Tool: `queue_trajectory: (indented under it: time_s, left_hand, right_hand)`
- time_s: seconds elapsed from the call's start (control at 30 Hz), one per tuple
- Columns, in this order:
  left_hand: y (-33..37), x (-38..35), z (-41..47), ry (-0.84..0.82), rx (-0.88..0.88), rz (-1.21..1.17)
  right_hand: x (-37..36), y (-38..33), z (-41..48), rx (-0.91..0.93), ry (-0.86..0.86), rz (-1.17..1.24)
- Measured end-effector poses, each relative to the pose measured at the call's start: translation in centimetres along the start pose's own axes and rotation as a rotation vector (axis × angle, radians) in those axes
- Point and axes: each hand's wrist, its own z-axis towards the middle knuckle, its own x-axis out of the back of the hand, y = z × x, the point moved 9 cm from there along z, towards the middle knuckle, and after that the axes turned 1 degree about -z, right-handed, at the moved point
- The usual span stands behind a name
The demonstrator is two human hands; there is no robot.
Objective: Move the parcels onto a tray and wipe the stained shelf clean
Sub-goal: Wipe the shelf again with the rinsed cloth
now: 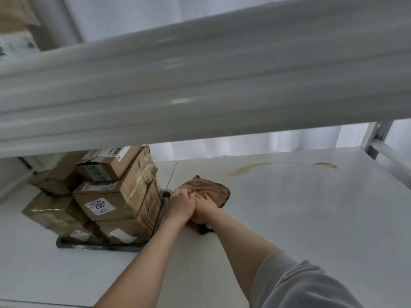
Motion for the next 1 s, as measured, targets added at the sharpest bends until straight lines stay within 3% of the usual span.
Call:
queue_trajectory:
  time_s: [0.17,0.47,0.6,0.7,0.83,1.0]
  left_hand:
    - [2.2,-2.5,0.5,-0.056,-0.040,-0.002]
    - [19.8,-10.8,-5.0,-0.295,-0.416,-0.043]
    - [26.5,-13.5,-8.2,-0.371,-0.548,-0.052]
    - [31.9,-16.0,-11.0,-0.454,-0.688,-0.031]
    - [35.4,-20.3,-12.1,-0.575,-0.695,0.028]
    - [36.3,-22.5,-9.7,-0.534,-0.560,0.255]
  right_hand:
    - [1.2,5.0,-2.1,-0.080,0.108,0.022]
    - [3.5,26.7,-17.3,-0.675,0.199,0.101]
    - [3.6,30.9,-23.1,-0.792,0.221,0.163]
    - [5.6,32.1,-26.2,-0.797,0.418,0.312]
    - [8.2,33.9,-31.4,-0.904,0.764,0.364]
    - [6.8,36.4,-35.3,-0.961,0.809,0.353]
